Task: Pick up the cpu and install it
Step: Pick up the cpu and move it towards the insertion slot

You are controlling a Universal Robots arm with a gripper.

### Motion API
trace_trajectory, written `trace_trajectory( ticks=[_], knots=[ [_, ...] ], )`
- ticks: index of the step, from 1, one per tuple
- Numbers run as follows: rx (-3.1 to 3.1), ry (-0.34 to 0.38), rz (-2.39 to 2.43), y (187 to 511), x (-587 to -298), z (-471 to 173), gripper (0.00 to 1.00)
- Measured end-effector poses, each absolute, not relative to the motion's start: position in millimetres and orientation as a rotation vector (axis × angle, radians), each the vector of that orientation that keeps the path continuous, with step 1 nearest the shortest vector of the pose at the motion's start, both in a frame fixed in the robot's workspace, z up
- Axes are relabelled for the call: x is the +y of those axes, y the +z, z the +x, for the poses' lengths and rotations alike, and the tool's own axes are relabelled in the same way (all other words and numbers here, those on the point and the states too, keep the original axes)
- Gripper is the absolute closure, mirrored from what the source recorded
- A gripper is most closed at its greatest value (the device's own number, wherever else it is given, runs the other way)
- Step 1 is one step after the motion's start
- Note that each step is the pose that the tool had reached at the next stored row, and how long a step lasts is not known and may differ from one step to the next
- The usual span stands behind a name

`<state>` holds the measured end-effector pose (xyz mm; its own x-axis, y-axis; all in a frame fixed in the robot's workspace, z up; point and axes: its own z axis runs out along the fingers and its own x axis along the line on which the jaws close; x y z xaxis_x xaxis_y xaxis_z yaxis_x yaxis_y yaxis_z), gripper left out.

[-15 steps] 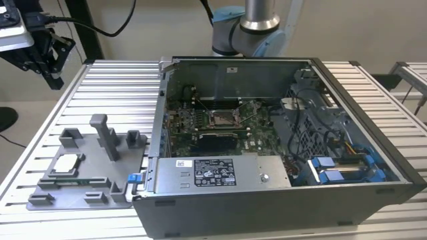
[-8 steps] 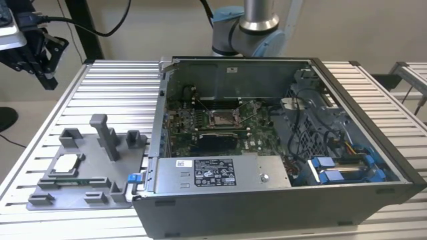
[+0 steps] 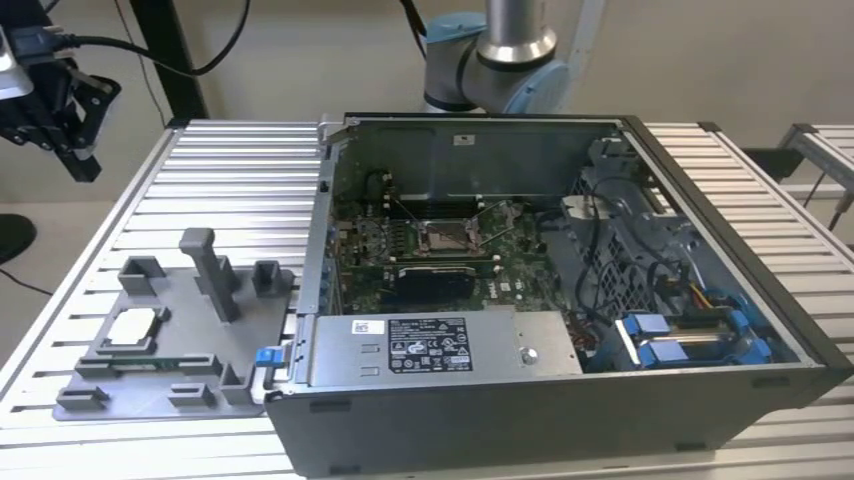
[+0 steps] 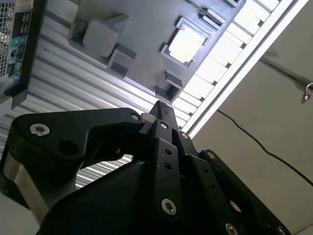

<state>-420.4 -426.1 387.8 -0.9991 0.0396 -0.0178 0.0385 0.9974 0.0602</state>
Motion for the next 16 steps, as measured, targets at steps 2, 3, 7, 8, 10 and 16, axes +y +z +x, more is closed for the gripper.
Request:
trace_trajectory(
  ticks=[2,3,7,8,10,16],
  knots=[
    [3.121,0.093,0.060,387,-426,-423,1.00],
    [3.121,0.093,0.059,387,-426,-424,1.00],
    [3.121,0.094,0.059,386,-426,-428,1.00],
    [3.121,0.094,0.058,385,-426,-429,1.00],
    [3.121,0.093,0.058,385,-426,-432,1.00],
    [3.121,0.093,0.057,383,-427,-441,1.00]
  ],
)
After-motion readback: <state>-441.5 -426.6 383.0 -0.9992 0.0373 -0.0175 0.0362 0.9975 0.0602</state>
